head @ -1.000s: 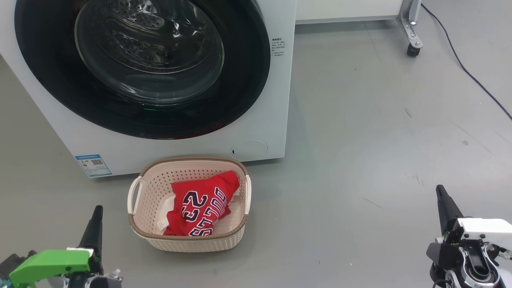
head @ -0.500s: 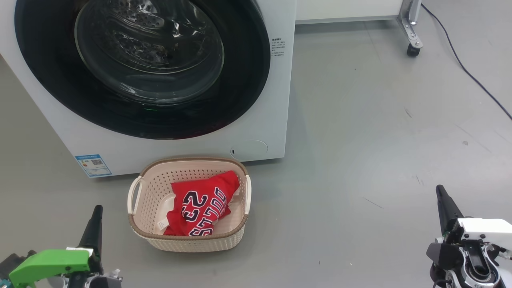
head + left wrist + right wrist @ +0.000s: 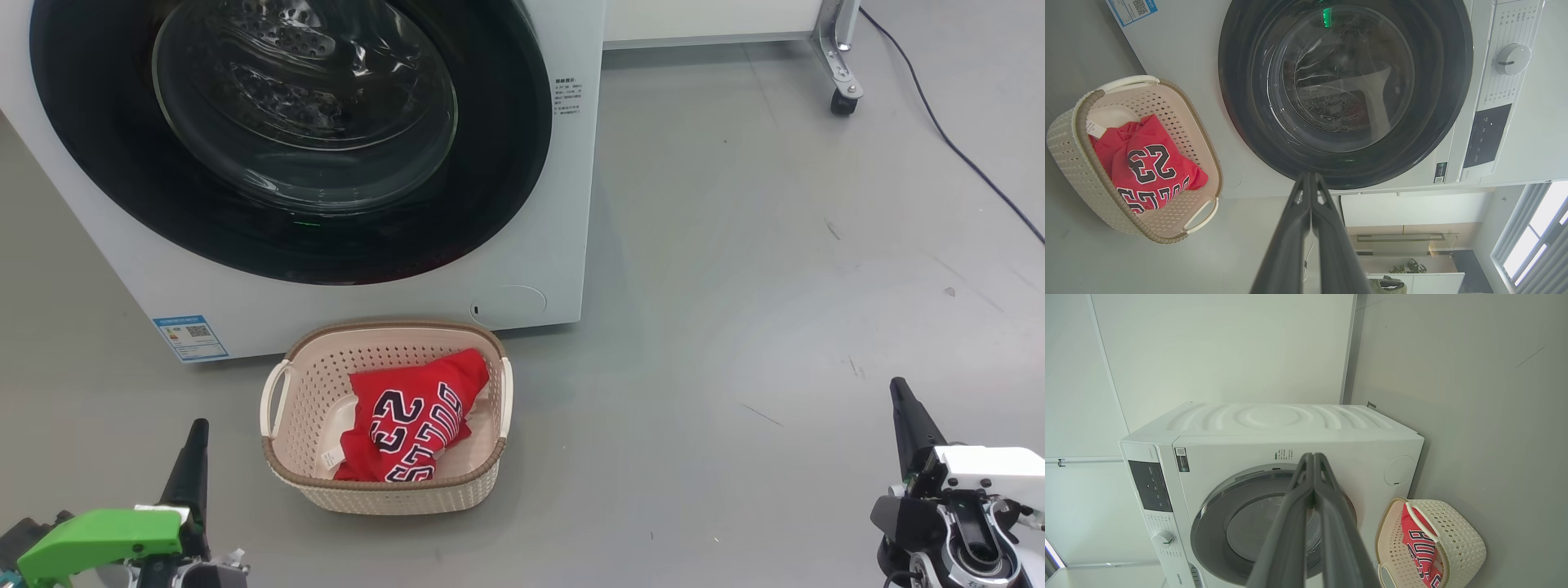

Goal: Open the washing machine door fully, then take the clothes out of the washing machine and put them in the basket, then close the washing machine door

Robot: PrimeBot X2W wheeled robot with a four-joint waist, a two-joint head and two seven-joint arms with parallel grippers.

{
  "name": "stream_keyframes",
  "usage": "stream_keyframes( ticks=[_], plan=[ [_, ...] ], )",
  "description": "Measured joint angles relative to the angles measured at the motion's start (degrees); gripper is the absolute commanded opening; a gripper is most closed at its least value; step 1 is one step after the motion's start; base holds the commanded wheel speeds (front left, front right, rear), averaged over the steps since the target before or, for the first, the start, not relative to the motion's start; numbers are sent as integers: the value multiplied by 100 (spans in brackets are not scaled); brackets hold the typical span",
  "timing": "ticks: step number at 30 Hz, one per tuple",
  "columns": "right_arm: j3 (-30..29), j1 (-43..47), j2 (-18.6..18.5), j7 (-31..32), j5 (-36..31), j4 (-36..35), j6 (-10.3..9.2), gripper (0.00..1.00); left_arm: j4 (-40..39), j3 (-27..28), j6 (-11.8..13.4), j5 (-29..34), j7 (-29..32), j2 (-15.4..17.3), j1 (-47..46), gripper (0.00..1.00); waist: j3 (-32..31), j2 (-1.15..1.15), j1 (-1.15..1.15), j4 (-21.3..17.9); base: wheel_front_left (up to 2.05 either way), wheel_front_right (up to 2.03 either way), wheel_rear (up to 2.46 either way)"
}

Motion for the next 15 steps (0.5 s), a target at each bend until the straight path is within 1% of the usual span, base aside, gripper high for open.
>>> stream_keyframes(
  ticks=[15],
  plan=[
    [-13, -2, 4, 1, 0, 0, 2, 0, -1, 13, 0, 0, 7, 0, -1, 0, 0, 0, 0, 0, 0, 0, 0]
  ],
)
